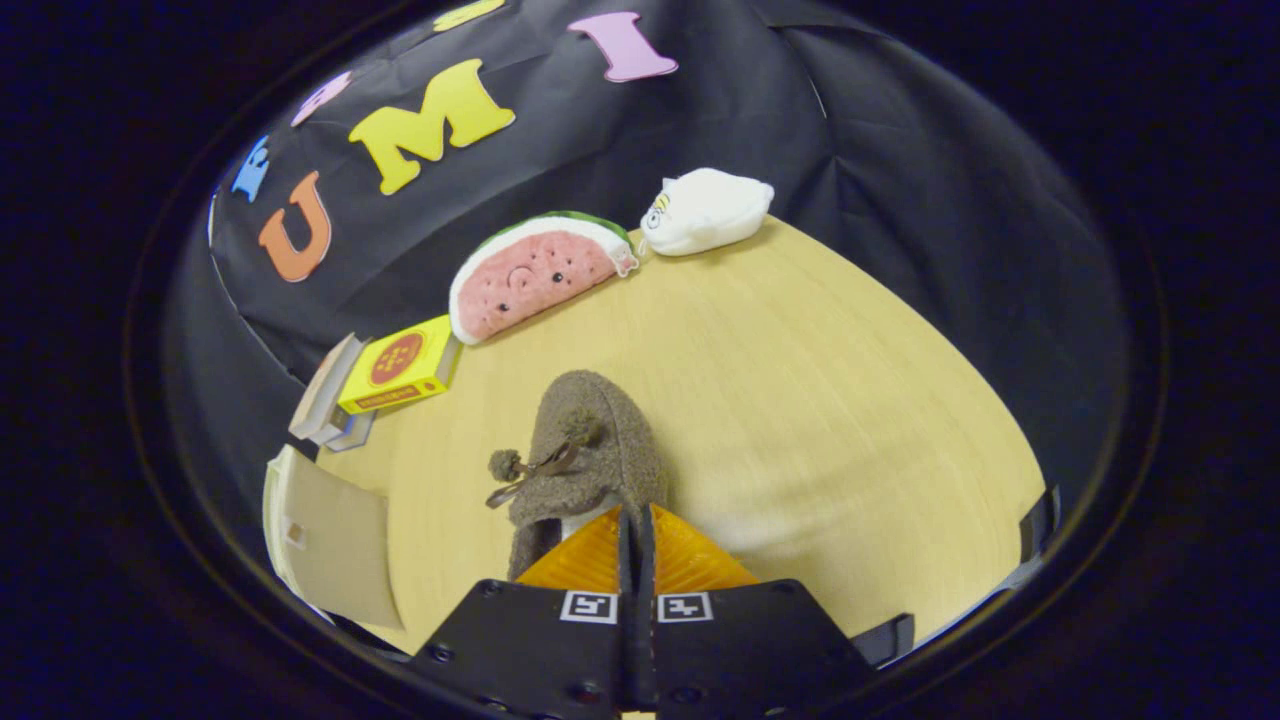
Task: Open the storage box then place both shoes into the box .Put the left shoe in first, then the right shoe, with the right side of both shoes facing outward in a uniform manner.
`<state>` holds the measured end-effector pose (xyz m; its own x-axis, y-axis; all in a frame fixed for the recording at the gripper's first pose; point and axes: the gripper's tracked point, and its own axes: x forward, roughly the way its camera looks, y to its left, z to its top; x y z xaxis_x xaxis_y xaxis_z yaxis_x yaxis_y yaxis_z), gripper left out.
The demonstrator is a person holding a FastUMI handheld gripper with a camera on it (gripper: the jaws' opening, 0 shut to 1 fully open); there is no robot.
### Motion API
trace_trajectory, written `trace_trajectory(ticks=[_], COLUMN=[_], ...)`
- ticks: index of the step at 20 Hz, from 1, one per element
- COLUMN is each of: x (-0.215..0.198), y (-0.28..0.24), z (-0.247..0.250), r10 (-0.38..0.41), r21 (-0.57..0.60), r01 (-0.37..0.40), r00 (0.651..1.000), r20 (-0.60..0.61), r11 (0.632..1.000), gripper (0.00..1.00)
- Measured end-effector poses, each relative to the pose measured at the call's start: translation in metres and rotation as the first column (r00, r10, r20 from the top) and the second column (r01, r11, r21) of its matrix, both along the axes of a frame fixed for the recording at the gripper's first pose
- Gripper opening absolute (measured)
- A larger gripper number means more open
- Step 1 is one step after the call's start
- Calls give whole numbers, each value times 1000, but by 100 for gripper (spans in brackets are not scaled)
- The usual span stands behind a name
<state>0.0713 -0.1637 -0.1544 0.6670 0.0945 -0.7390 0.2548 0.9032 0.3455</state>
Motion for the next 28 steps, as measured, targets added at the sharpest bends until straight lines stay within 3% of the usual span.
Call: trace_trajectory(ticks=[10, 14, 20, 23, 28], x=[-22, -23, -19, -18, -21], y=[195, 281, 369, 384, 400], z=[133, 162, 143, 126, 103], r10=[120, 184, 136, 84, 64], r21=[39, 39, 94, 86, 45], r01=[-128, -196, -152, -96, -69], r00=[980, 963, 978, 988, 993], r20=[161, 199, 159, 133, 102], r11=[991, 980, 984, 992, 997], gripper=[0, 0, 0, 0, 0])
